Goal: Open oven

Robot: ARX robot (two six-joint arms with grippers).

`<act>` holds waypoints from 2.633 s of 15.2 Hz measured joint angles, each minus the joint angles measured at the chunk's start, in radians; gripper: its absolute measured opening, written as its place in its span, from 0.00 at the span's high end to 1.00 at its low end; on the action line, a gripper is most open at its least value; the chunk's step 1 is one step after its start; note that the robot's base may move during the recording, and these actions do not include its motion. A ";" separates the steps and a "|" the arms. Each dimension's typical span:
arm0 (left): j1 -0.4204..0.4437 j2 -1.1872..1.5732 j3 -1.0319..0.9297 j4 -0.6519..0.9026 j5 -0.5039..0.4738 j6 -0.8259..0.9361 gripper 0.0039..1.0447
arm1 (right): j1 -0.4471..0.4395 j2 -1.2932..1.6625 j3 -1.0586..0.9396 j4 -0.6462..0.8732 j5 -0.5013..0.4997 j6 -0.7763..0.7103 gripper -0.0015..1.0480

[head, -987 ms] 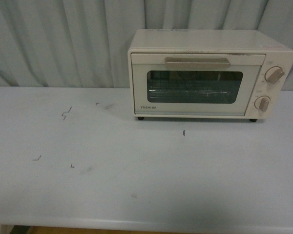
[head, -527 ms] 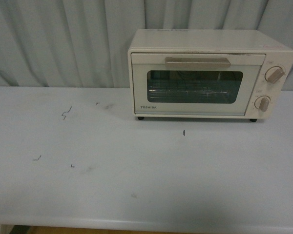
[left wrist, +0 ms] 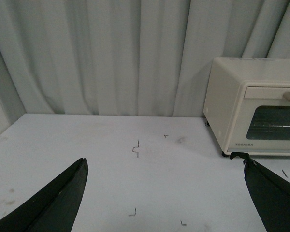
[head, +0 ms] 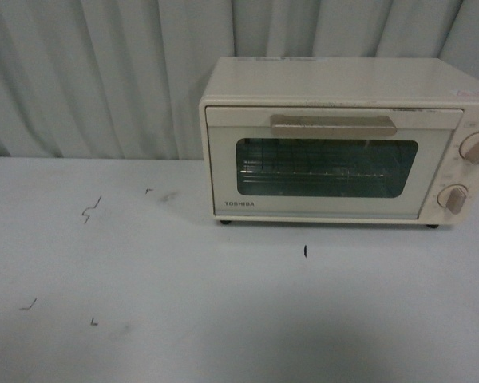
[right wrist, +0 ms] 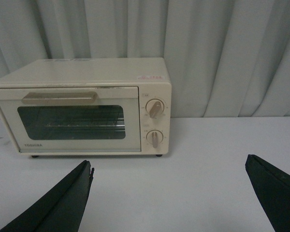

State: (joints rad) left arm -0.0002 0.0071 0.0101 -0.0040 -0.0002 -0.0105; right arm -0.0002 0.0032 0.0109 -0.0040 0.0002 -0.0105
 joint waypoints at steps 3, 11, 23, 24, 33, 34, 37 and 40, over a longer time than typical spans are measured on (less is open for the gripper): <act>0.000 0.000 0.000 0.005 0.000 0.000 0.06 | 0.000 -0.001 0.000 0.005 0.000 0.000 0.06; -0.019 0.261 0.212 -0.357 -0.050 0.019 0.06 | 0.000 0.000 0.000 0.002 -0.001 0.000 0.06; -0.472 1.590 0.703 0.293 0.030 -0.751 0.06 | 0.000 0.000 0.000 0.001 0.000 0.000 0.06; -0.508 1.651 0.710 0.310 0.052 -0.818 0.06 | 0.000 0.000 0.000 0.001 0.000 0.000 0.06; -0.607 1.973 0.772 0.449 0.047 -1.173 0.06 | 0.000 0.000 0.000 0.000 0.000 0.000 0.06; -0.607 1.989 0.777 0.450 0.036 -1.195 0.06 | 0.000 0.000 0.000 0.000 0.000 0.000 0.06; -0.613 2.016 0.794 0.441 0.005 -1.249 0.06 | 0.000 0.000 0.000 0.000 0.000 0.000 0.06; -0.625 2.041 0.819 0.433 -0.002 -1.276 0.06 | 0.000 0.000 0.000 0.000 0.000 0.000 0.06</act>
State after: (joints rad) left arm -0.6254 2.0476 0.8288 0.4290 -0.0025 -1.2861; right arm -0.0002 0.0036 0.0109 -0.0036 -0.0002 -0.0105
